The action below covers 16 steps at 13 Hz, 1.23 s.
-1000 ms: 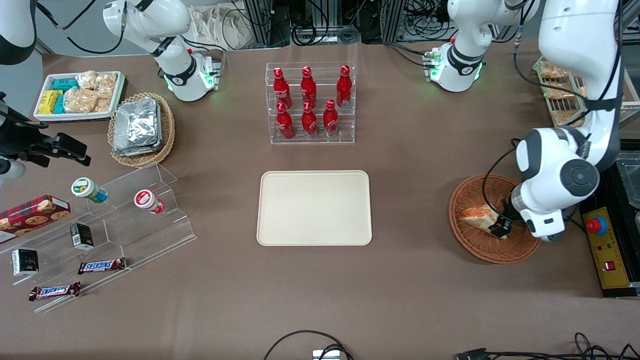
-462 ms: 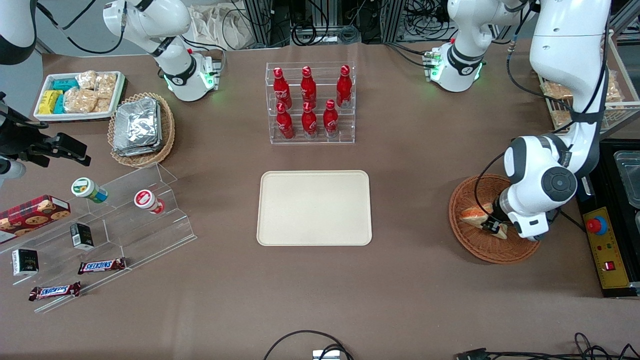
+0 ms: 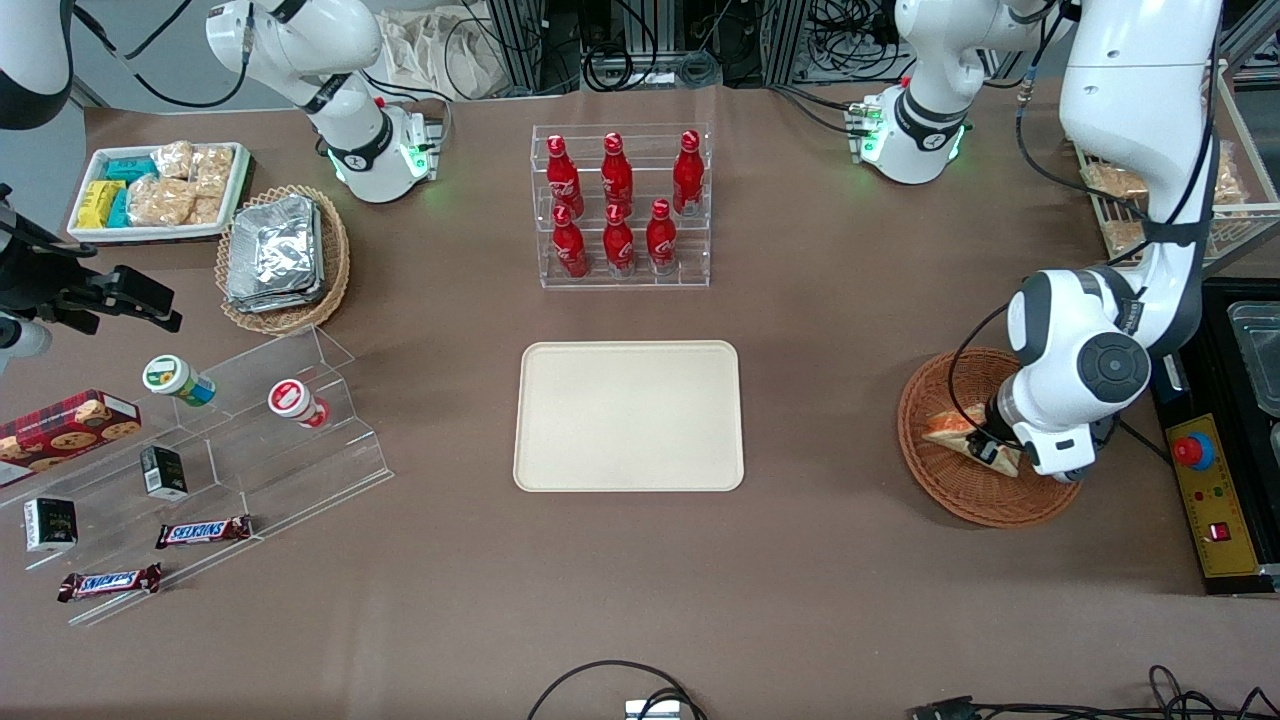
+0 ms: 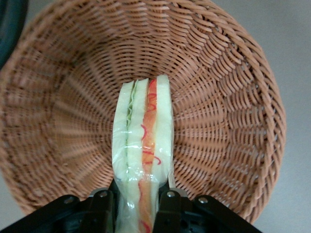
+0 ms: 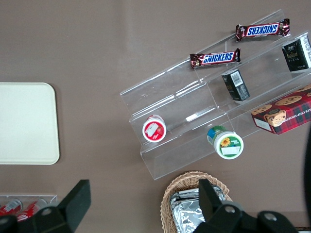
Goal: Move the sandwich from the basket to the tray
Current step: 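Lift the sandwich and carry it with the left gripper over the cream tray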
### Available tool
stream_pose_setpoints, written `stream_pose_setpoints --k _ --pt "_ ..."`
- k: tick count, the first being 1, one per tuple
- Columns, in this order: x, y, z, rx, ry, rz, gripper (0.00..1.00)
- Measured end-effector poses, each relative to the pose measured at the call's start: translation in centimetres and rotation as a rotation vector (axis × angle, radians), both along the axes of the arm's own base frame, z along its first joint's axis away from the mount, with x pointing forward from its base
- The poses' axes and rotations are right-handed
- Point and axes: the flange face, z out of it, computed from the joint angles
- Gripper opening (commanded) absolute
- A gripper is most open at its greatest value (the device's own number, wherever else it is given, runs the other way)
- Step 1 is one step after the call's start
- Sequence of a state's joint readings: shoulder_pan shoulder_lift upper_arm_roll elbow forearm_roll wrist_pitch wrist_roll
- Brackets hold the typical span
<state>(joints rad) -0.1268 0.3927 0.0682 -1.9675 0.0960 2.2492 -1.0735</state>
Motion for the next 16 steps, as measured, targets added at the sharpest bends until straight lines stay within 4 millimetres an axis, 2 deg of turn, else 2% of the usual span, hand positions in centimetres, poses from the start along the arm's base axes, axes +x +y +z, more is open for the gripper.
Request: stream_pose_setpoints --k 1,3,4,6,8,9,11,13,16 --pt "-0.1 -1.2 1.4 0.031 0.03 -0.05 0.0" --pt "-0.7 -5.8 5.6 0.08 0.082 -0.184 0.0" --pt "-1.3 -8.9 7.9 0.085 0.097 -0.259 0.0" --pt "-3.2 -16.4 12.2 0.071 0.099 -0.419 0.0" --pt "-5.9 -24.1 14.2 0.035 0.075 -0.571 0.0" --pt "-7.2 -27.1 14.5 0.018 0.07 -0.627 0.0" --pt "-8.9 -31.2 14.4 -0.019 0.073 -0.704 0.0" --pt "-9.2 -33.4 12.8 -0.065 0.092 -0.783 0.0" --pt "-8.9 -35.9 8.7 -0.145 0.095 -0.905 0.0"
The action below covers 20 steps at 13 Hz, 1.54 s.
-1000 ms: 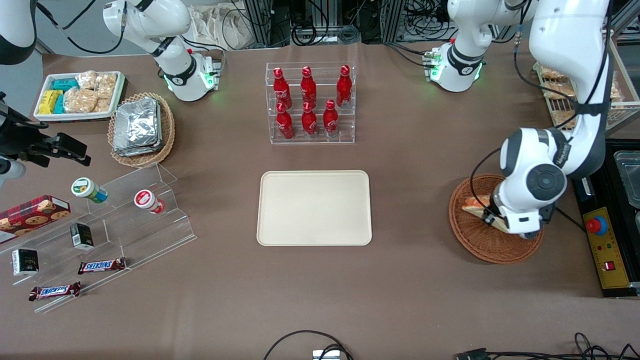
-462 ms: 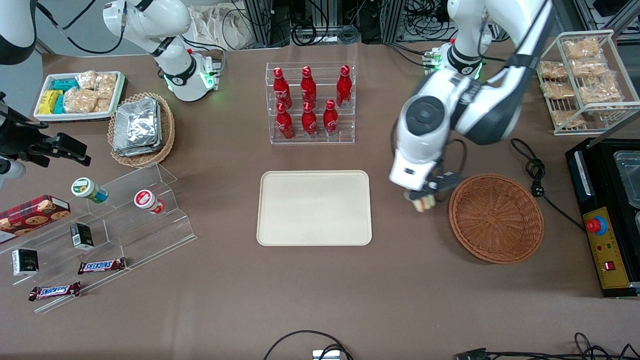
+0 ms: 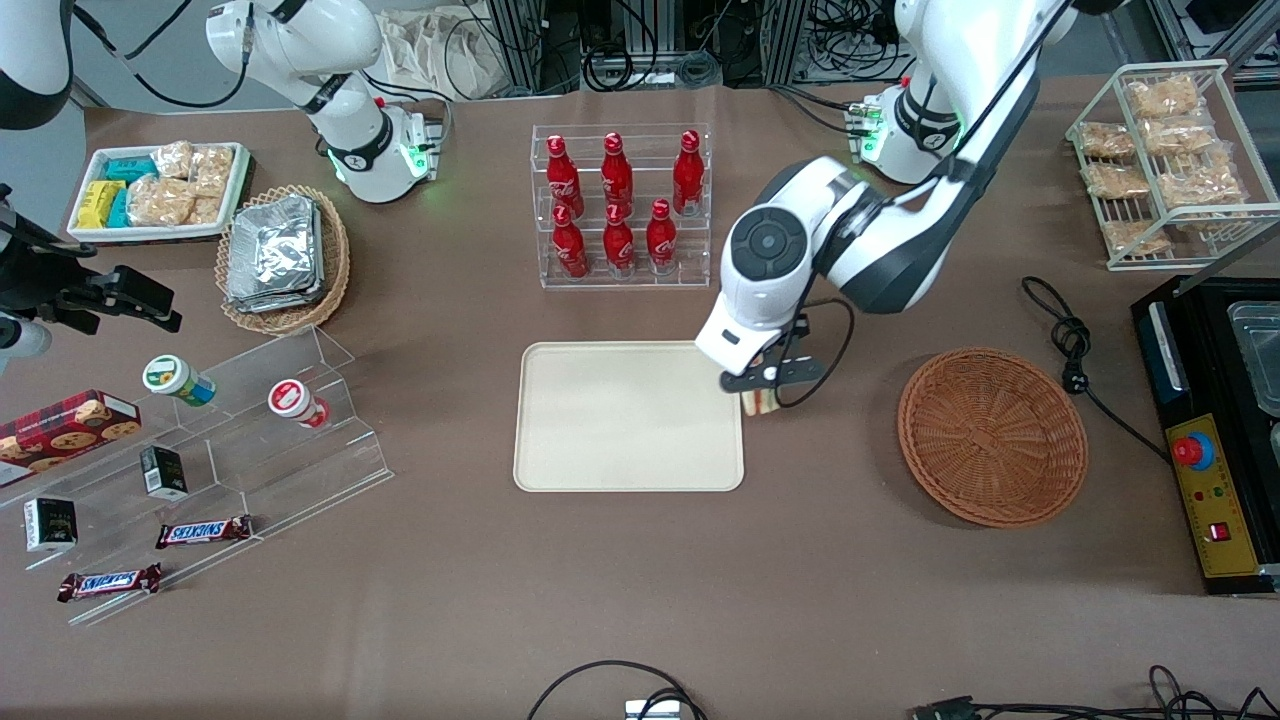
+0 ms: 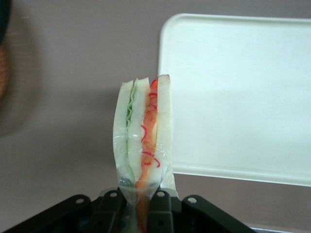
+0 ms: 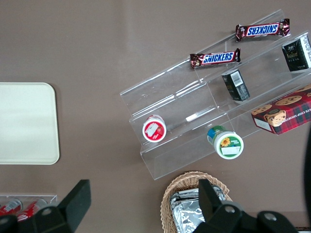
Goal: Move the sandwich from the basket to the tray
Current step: 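Lift the sandwich and carry it with the left gripper over the cream tray, then lower the sandwich onto the tray and open the left gripper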
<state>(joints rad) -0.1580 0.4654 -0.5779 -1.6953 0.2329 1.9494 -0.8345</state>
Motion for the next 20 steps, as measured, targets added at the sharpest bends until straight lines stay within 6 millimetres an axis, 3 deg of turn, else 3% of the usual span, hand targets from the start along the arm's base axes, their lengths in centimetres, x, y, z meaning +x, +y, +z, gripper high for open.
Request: stream_pose_setpoints --k 5,8,11,13,14,15,18,20 --pt "-1.0 -5.5 -5.6 -0.087 -0.013 -0.144 0.02" --pt "-0.7 -5.7 -8.8 -0.046 -0.014 -0.183 0.06" --pt "-0.3 -5.3 -10.5 -0.015 -0.022 -0.184 0.13" --pt "-0.3 -5.3 -11.2 -0.002 -0.025 -0.179 0.31" --pt "-0.3 -5.2 -11.5 0.003 -0.027 -0.175 0.72" --pt "-0.3 -5.2 -11.9 0.008 -0.029 -0.173 1.0" --pt "-0.1 -5.2 -12.0 0.006 -0.033 -0.168 1.0" --pt "0.9 -5.3 -10.3 -0.008 -0.062 -0.154 1.0"
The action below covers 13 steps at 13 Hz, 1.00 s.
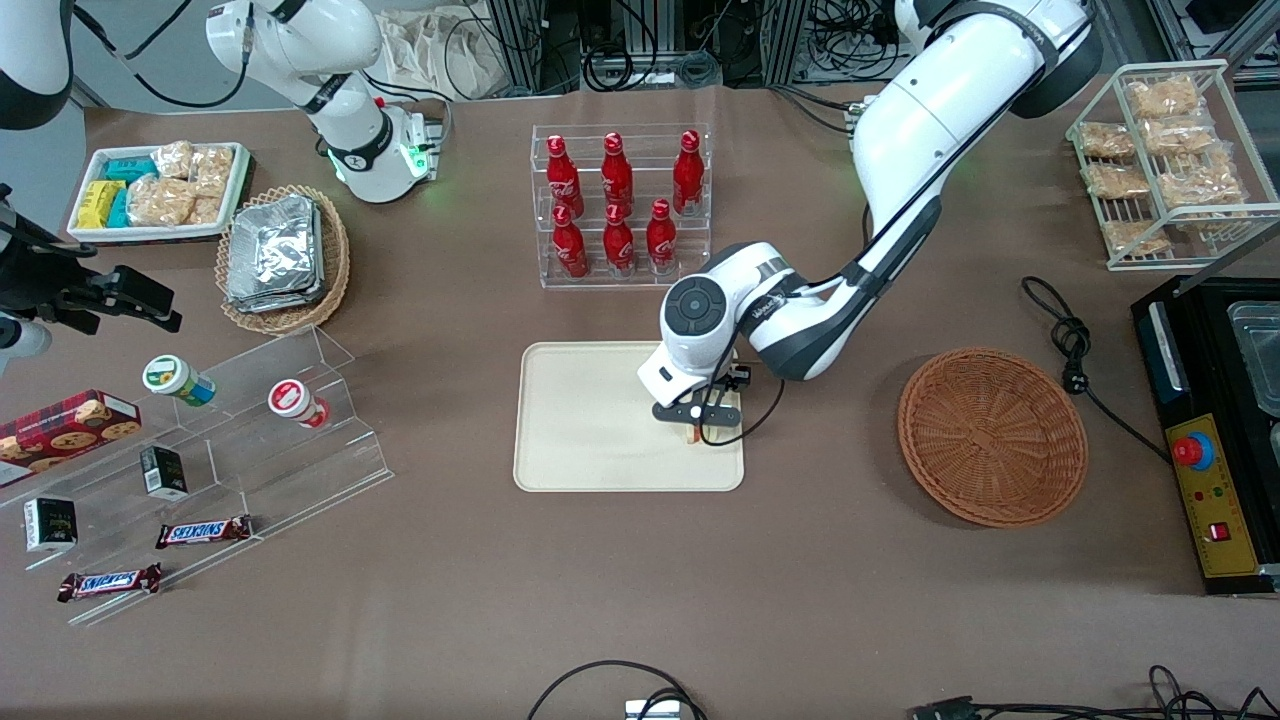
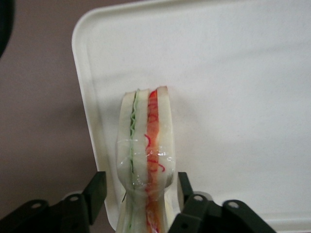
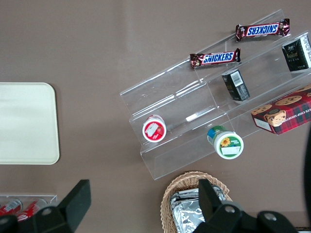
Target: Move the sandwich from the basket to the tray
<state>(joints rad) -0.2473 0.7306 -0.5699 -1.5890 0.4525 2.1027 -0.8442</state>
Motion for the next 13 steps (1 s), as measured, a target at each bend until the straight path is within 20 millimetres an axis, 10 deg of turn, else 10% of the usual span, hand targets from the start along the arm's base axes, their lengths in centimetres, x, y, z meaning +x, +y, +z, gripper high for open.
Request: stream_pose_setpoints --k 4,7,13 --pt "2.4 2.9 9.0 -0.007 -0.054 0.098 1.0" --pt "5.3 9.7 16.2 0.018 -0.1 0.167 1.0" --pt "9.2 25.8 22.3 0.016 -0.028 0.101 1.0"
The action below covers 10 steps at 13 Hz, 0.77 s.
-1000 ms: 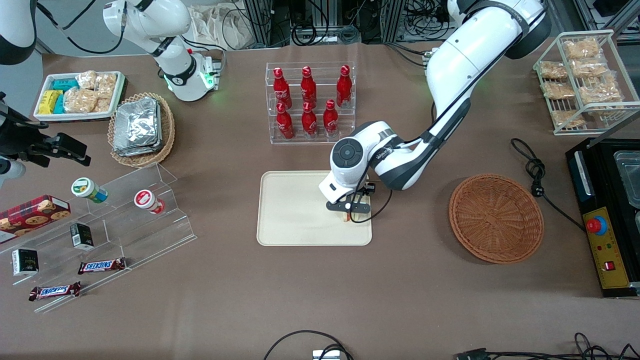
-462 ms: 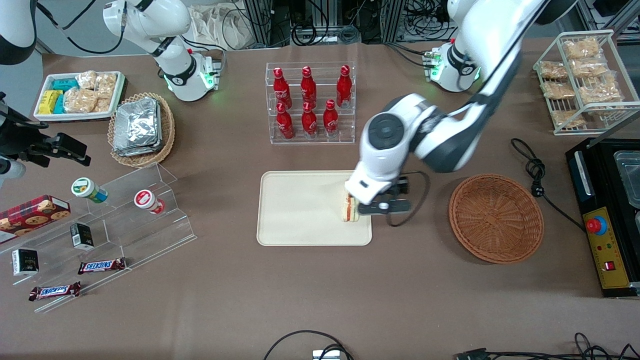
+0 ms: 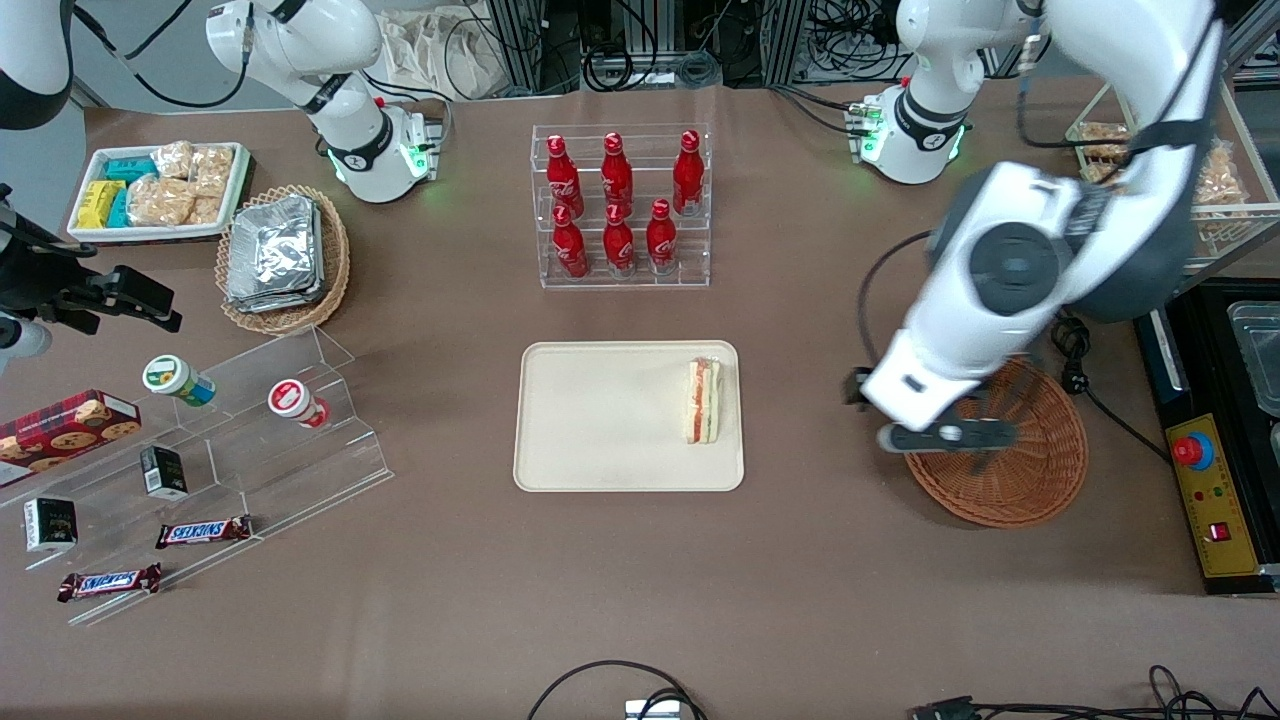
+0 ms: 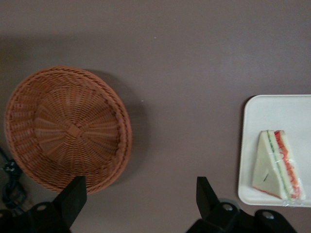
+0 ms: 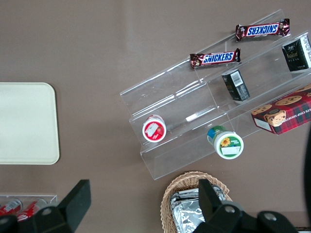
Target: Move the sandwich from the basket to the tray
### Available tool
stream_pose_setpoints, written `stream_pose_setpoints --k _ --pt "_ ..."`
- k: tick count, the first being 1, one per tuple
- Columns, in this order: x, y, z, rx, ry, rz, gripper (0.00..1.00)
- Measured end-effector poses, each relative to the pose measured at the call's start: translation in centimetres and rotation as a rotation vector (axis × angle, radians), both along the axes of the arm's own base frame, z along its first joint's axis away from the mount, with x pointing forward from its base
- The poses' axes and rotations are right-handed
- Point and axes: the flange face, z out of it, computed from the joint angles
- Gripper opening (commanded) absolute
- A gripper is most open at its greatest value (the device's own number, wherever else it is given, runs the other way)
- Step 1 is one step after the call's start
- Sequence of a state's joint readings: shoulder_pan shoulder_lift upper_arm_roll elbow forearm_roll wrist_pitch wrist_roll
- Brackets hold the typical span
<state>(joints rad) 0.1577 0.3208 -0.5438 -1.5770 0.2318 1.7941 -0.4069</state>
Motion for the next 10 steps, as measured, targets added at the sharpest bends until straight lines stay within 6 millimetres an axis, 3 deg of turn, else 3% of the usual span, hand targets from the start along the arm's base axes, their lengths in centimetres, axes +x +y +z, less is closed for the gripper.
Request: stream_pose_setpoints --k 4,6,8,10 --pt "-1.0 9.8 6.0 -0.046 0.023 -0.023 1.0" --pt "-2.7 13.0 9.4 -0.043 0.008 -0.02 1.0" --pt "-3.9 13.4 10.7 -0.038 0.011 -0.021 1.0" --pt "-4.2 12.1 10.0 -0.036 0.03 -0.042 1.0"
